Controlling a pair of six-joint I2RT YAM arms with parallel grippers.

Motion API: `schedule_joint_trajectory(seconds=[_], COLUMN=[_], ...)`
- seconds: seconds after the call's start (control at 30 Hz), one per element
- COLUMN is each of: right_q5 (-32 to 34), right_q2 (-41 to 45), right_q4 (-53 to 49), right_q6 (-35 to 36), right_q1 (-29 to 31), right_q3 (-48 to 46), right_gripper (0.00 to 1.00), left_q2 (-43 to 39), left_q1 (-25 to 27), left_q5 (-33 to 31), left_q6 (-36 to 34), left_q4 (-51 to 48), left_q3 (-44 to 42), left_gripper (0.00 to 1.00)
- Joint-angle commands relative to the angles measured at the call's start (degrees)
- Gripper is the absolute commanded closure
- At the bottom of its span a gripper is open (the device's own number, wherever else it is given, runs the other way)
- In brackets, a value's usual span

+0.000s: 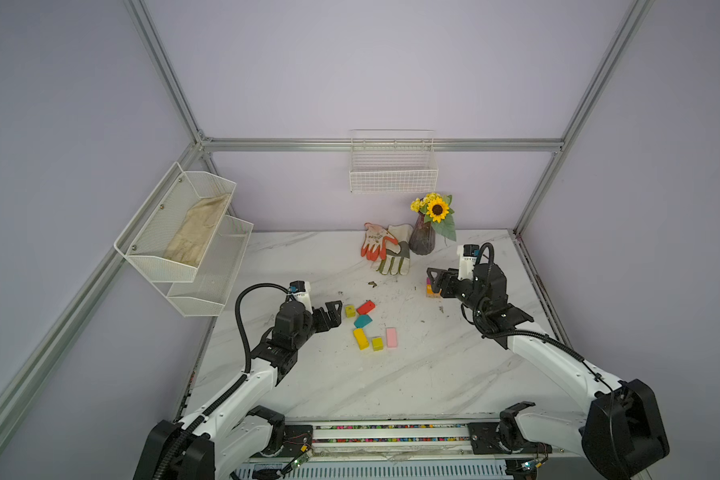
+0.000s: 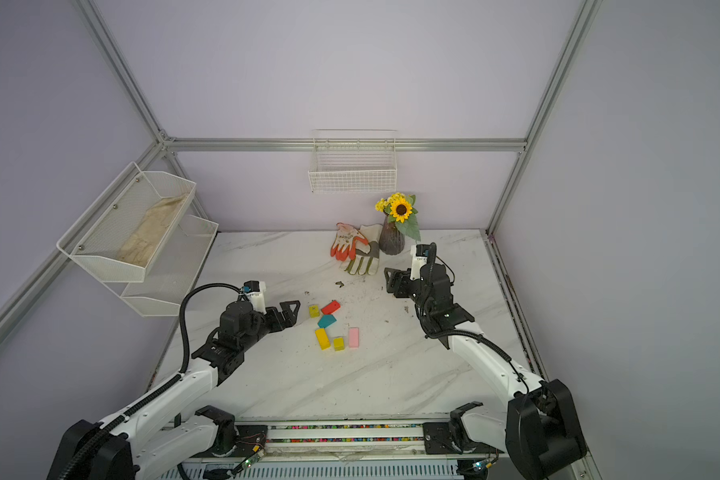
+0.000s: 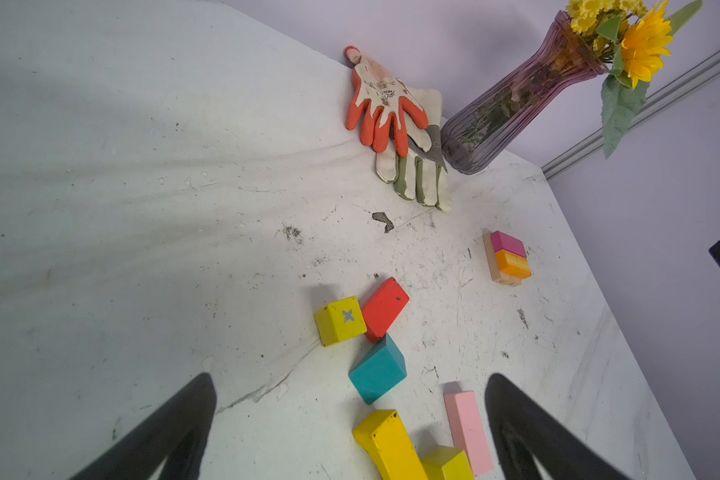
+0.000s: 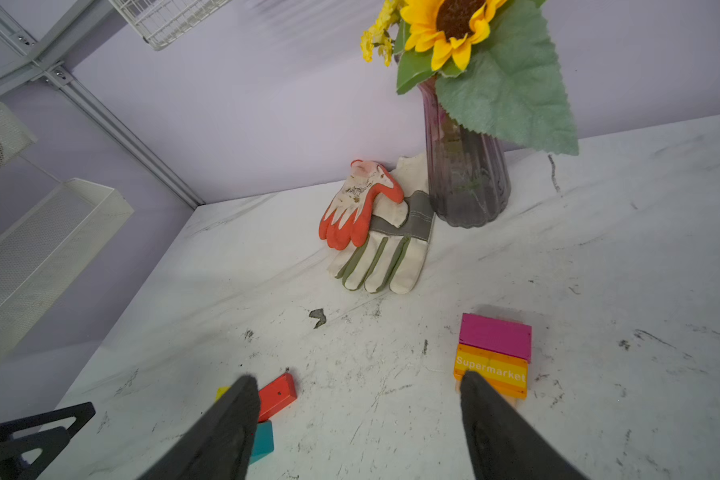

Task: Build the wood block tower
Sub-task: 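Raise the right gripper off the stack while the left arm reaches toward the pink block, then lower the left gripper over the pink block and close on it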

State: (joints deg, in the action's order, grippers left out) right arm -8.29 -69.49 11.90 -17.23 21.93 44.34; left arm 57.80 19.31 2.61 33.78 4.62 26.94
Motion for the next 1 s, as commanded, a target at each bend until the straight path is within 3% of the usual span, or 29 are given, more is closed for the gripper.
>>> schedule_joint_trajectory(seconds=[0.0, 0.2, 0.47, 0.83, 0.97], right_q5=[-4.8, -3.9, 2.9, 8.9, 8.3], right_q2=[-0.5, -0.2, 1.6, 7.7, 6.4], right_q4=[3.8, 4.9, 4.1, 3.7, 3.9], right_q6=[0.9, 0.2, 0.6, -0.9, -0.9], right_q1=[0.5, 0.5, 0.4, 0.5, 0.4], right_q3=[-0.5, -1.0, -2.0, -4.9, -4.4], right_gripper=[0.23, 0.24, 0.27, 0.27, 0.27], left_q2=[-1.3, 1.3, 9.7, 26.9, 34.8], left_q1=[1.6, 10.7, 26.1, 26.8, 26.8], left_q5=[0.4, -1.8, -3.4, -1.0, 3.5], left_q6=[-2.6, -6.5, -19.6, -27.1, -29.0], left_q4=[1.4, 0.7, -5.6, -12.4, -14.4], left_q3=[5.8, 8.6, 13.5, 25.4, 31.4], left_gripper=[0.00, 0.00, 0.03, 0.01, 0.02])
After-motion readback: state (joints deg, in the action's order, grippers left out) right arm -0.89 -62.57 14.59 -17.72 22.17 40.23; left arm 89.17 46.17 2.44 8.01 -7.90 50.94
